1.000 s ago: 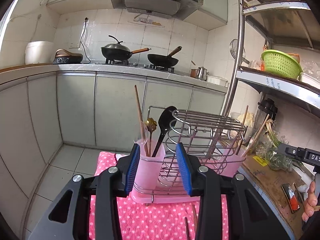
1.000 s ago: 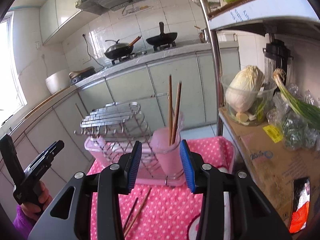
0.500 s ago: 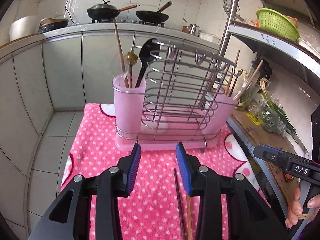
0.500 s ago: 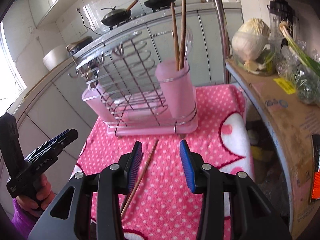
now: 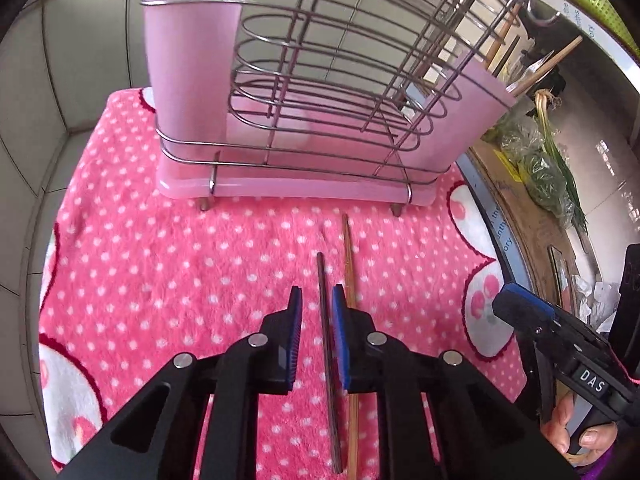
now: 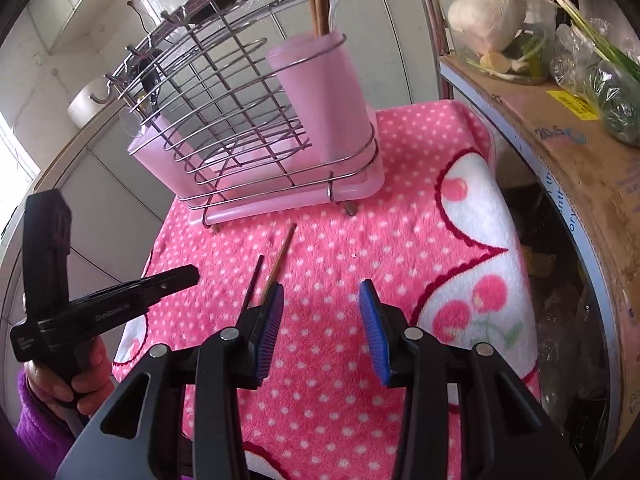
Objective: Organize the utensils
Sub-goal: 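Close the left tool on a dark stick while the right tool grasps a wooden chopstick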
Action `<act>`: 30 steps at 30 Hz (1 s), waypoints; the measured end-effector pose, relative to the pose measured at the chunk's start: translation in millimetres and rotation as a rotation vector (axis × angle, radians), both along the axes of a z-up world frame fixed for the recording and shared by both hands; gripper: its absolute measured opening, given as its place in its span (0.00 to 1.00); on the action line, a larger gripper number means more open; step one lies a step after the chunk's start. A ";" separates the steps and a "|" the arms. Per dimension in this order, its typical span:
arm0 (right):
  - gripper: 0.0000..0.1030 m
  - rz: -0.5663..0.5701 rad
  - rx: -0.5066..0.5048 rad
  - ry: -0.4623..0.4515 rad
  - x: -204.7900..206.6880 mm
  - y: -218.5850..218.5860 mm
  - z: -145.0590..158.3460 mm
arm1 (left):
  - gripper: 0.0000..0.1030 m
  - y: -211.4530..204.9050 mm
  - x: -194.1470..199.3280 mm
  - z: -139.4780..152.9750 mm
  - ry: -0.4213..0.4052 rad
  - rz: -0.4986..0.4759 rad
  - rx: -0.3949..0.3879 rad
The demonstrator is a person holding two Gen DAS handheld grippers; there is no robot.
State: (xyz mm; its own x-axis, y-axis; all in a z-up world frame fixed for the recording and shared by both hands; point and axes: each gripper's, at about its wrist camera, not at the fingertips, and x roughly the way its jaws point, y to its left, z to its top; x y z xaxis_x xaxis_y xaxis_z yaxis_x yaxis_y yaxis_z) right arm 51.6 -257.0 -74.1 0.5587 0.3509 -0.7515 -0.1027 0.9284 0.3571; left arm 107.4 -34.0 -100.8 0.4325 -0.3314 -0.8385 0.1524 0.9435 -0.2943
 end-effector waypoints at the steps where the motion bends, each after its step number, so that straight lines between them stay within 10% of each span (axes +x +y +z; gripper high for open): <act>1: 0.39 0.001 0.003 0.004 0.9 -0.6 -1.4 | 0.14 -5.0 5.3 -5.1 0.021 -0.001 0.014; 13: 0.39 0.010 0.038 0.022 9.2 -8.4 -10.5 | 0.11 -38.4 41.2 -47.3 0.172 -0.023 0.119; 30: 0.39 0.078 0.090 0.126 46.2 37.9 -24.5 | 0.04 4.6 42.9 -9.4 0.086 0.064 0.069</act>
